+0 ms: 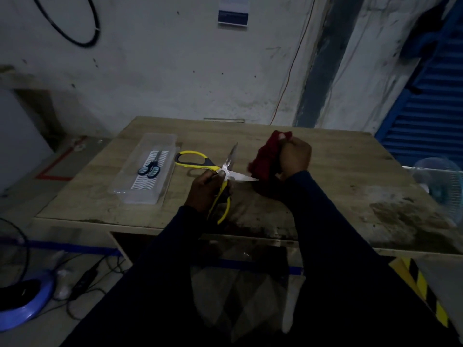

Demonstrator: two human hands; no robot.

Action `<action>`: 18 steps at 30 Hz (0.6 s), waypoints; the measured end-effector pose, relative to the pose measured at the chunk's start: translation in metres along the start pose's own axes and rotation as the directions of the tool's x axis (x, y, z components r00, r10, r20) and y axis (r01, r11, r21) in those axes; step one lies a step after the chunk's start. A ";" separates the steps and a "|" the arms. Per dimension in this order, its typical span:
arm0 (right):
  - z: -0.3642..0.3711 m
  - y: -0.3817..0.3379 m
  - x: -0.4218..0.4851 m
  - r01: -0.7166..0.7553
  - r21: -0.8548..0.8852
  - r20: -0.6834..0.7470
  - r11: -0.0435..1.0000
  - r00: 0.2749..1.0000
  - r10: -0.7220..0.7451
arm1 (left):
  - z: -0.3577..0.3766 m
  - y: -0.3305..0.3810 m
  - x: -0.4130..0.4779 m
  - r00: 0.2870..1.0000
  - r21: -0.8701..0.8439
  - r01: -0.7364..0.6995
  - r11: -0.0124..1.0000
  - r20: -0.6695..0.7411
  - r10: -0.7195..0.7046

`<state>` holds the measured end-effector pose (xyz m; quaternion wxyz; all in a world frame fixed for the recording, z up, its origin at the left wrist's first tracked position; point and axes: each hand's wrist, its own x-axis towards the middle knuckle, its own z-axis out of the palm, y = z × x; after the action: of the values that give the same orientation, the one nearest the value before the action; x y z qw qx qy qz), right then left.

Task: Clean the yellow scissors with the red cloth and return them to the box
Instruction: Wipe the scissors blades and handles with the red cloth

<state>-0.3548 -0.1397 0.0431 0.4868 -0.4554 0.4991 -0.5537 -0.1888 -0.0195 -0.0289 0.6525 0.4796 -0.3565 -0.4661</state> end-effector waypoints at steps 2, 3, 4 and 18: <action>-0.001 0.002 0.003 0.005 -0.054 0.025 0.999 1.000 -0.003 | -0.003 -0.001 0.000 0.999 -0.051 0.039 0.998 0.009 -0.038; 0.001 0.005 0.002 0.023 -0.088 0.090 0.996 0.996 -0.015 | -0.003 0.001 -0.001 0.999 -0.052 0.051 0.997 0.006 -0.050; 0.003 0.008 0.000 0.027 -0.117 0.153 0.993 0.988 -0.009 | -0.004 0.000 0.001 0.999 -0.058 0.052 0.997 -0.004 -0.052; 0.040 0.022 -0.060 0.206 -0.747 0.332 0.632 0.939 0.087 | 0.007 -0.031 0.005 0.997 -0.041 0.063 0.997 -0.047 -0.065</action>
<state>-0.3071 -0.0847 0.0236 0.3038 -0.7236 0.5809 -0.2160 -0.2015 -0.0299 -0.0569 0.6550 0.4889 -0.3158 -0.4819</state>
